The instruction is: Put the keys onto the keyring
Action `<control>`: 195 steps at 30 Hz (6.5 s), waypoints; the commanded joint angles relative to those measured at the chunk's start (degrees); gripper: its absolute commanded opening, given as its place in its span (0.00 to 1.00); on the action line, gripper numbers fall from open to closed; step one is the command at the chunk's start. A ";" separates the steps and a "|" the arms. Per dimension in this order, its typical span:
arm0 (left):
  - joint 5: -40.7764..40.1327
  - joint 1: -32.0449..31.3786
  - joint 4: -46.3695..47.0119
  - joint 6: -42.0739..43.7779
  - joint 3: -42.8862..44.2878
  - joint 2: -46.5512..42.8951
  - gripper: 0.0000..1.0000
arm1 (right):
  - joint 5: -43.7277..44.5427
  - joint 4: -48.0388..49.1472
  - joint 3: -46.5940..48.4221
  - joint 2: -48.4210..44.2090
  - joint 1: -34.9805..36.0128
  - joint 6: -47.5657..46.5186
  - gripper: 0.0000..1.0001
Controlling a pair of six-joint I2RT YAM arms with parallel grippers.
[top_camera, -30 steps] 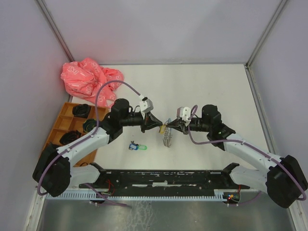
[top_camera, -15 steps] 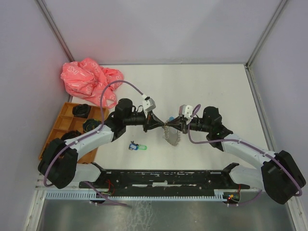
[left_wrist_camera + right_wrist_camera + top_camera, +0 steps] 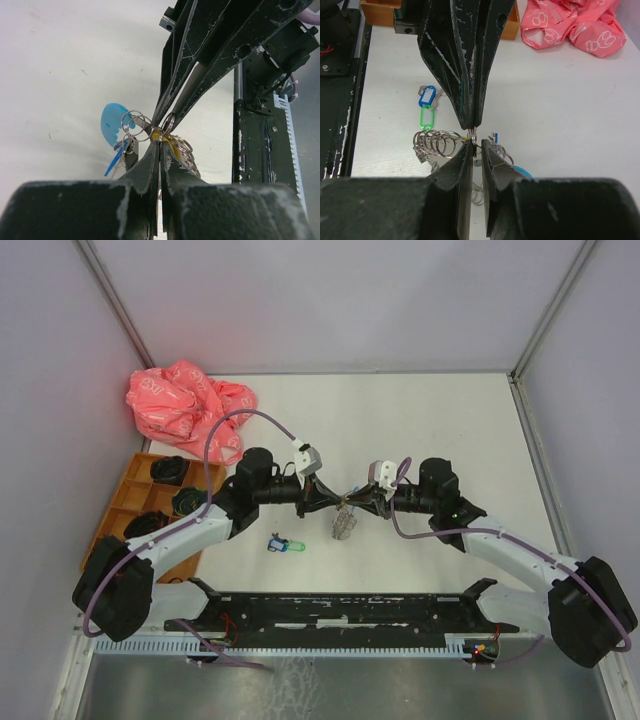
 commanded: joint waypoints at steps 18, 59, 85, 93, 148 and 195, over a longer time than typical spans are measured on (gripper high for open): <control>1.58 -2.72 -2.31 0.96 3.45 -1.63 0.03 | 4.53 -15.96 9.71 0.36 3.05 -6.34 0.26; -7.77 -2.75 -10.87 -0.36 6.89 -0.91 0.03 | 10.59 -22.05 14.28 -3.48 4.60 -6.29 0.01; -5.24 -3.97 8.37 -7.55 -1.85 -0.83 0.03 | 5.47 17.44 0.56 0.06 2.14 7.23 0.01; -9.35 -3.58 4.85 -4.65 -3.70 -5.48 0.03 | 5.74 7.43 2.63 -2.28 0.12 3.60 0.01; 12.92 2.86 22.18 3.96 -3.97 0.30 0.42 | -11.11 10.49 3.73 -0.91 -0.27 3.75 0.01; 12.64 2.75 -6.12 11.75 5.05 -0.45 0.03 | 4.15 -31.24 15.51 -1.59 4.81 -11.69 0.15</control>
